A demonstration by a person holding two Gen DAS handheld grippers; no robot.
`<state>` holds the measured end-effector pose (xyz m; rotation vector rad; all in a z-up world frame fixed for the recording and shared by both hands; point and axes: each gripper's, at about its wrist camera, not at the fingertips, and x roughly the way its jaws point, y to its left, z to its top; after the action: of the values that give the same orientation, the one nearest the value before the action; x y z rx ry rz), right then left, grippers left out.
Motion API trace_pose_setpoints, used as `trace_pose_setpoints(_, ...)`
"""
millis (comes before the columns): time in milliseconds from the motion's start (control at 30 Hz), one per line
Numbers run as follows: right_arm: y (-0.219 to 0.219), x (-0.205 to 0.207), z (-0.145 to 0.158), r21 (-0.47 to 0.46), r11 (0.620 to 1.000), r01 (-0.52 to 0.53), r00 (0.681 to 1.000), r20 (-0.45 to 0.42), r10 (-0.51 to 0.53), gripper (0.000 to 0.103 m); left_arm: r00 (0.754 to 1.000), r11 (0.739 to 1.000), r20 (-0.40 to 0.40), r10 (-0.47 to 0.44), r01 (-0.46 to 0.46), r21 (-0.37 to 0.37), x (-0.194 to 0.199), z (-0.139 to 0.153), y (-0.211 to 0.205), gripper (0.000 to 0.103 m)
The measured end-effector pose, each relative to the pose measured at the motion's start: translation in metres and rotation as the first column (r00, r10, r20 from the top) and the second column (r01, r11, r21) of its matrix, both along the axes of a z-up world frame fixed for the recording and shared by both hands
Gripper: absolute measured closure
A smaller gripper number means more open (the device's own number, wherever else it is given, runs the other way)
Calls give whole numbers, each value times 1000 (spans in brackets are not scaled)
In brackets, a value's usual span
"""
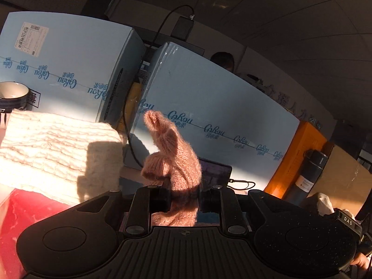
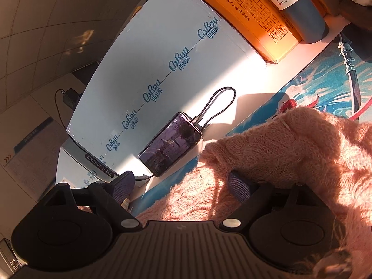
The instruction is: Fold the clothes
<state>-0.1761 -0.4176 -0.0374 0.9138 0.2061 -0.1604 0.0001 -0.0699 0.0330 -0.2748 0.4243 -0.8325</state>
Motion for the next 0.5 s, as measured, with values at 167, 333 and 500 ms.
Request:
trace_pose_setpoints(167, -1, -6, 1, 9, 1000, 14, 1000, 25, -14, 16, 992, 990, -36, -120, 122, 68, -13, -19, -52, 79)
trace_pose_setpoints(333, 0, -12, 6, -2, 999, 38, 998, 57, -38, 15, 960, 963, -86, -267, 268, -5, -21, -37, -68, 15)
trace_pose_setpoints(500, 1, -18, 10, -9, 999, 45, 994, 100, -44, 15, 919, 936, -179, -350, 335, -108, -16, -49, -71, 11)
